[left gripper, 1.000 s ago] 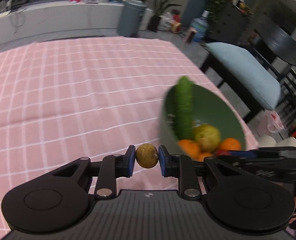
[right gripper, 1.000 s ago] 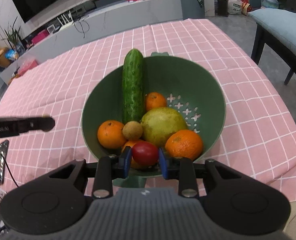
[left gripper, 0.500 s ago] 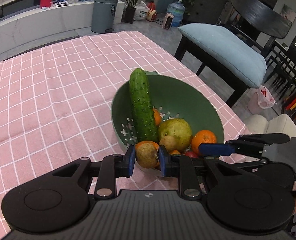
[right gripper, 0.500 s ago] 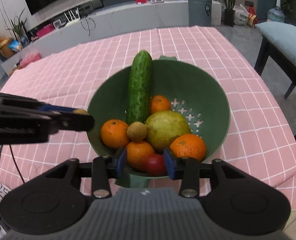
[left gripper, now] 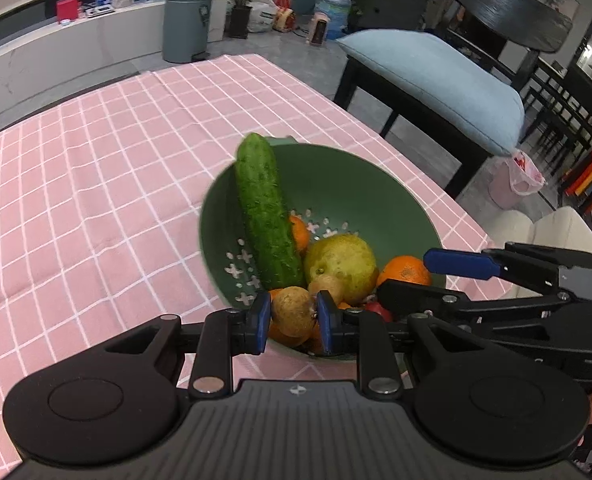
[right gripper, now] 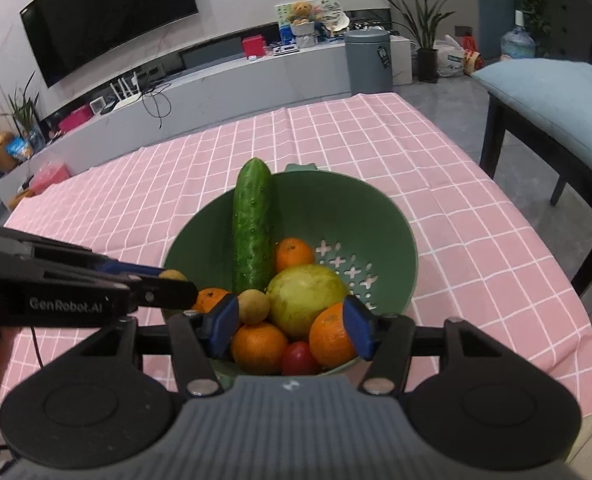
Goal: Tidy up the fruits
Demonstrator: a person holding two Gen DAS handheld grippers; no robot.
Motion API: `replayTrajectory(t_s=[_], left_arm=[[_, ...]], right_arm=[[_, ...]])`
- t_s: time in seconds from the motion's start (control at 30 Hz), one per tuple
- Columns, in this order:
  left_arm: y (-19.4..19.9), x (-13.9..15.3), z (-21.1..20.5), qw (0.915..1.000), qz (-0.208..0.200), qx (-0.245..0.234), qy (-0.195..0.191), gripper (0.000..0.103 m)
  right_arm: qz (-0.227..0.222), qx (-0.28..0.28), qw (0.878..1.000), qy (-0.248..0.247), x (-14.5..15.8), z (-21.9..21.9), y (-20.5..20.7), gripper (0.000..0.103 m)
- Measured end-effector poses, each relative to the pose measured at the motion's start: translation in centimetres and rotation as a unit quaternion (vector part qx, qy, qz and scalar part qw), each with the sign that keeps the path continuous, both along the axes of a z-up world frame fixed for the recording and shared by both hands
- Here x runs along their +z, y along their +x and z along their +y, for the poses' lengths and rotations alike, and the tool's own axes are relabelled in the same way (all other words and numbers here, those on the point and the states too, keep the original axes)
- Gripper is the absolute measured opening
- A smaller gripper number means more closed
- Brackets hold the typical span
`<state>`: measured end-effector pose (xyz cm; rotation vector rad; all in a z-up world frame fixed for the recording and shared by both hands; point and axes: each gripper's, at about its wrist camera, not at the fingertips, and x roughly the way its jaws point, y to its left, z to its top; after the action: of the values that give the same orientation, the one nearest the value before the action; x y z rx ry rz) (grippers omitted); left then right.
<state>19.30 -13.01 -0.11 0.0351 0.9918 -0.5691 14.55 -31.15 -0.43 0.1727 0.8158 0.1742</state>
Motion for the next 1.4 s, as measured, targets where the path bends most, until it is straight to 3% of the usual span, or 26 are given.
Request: replayTrajectory(t_s=[0.2,0.47,0.8,1.1,1.4], left_arm=[[0.3,-1.0,-1.1,0.9996,0.006,-0.011,0.025,0.027],[0.8,-1.4,-0.1,0.9998,0.018,0.002,-0.009,0.029],[-0.1,-0.4,0.6,0.9997,0.002,0.016,-0.017,0.043],[-3.3,2.6,2.2,0.9959,-0.065,0.063,-0.001,0.048],[-7.4,5.6,3.7,0.9815,-0.153,0.114,0.010,0.062]], right_arm=[[0.012,-0.007,1.000,0.005,-0.4,-0.2,0.4,0.062],[0.010,-0.005,1.000,0.005,-0.6,-0.1,0.5,0.067],[0.003,-0.010,1.000,0.016,-0.4,-0.5,0.2,0.067],[-0.041,-0.003,0.999,-0.004,1.5,0.2,-1.5,0.076],[-0.093,0.003,0.995,-0.018,4.5,0.9,-4.7,0.091]])
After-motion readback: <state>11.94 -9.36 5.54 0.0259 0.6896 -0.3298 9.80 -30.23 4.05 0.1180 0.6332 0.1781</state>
